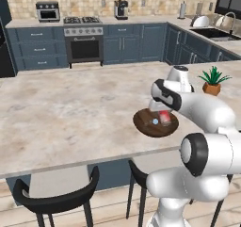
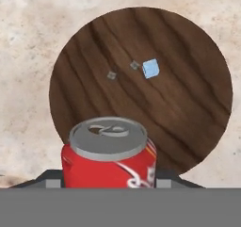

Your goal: Open the fridge, grab two sodas, and place both sodas inside the bowl with ice on the dining counter.

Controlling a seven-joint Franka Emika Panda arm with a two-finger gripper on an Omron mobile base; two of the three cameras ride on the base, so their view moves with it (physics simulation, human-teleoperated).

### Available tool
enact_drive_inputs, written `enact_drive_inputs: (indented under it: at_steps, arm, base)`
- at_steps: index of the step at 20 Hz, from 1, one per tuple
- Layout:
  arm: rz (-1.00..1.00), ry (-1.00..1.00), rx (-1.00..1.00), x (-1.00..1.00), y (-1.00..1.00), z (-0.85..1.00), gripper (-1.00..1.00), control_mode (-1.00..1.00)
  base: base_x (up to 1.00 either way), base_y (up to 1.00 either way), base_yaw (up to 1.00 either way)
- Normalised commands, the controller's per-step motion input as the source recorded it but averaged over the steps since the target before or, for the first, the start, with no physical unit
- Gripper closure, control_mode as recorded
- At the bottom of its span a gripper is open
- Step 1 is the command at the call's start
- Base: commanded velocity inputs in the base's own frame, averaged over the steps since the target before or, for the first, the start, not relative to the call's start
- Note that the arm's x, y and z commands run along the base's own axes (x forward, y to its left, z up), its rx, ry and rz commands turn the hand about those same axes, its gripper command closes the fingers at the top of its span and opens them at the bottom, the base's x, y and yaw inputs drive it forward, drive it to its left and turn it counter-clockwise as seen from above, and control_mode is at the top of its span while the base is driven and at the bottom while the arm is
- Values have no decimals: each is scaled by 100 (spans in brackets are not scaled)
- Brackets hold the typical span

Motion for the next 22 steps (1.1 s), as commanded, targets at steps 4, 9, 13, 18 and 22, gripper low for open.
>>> enact_drive_inputs:
  at_steps: [4, 9, 13, 18, 22]
  arm:
    - [0, 6, 0, 20, -2, -18, 100, -100]
    - [0, 5, 0, 13, -4, -20, 100, -100]
    - [0, 5, 0, 12, -4, -18, 100, -100]
    - [0, 4, 0, 7, -2, -17, 100, -100]
    - [0, 3, 0, 10, 0, -15, 100, -100]
  base:
    - [0, 0, 0]
    - [0, 0, 0]
    - [0, 0, 0]
    - [0, 0, 0]
    - [0, 0, 0]
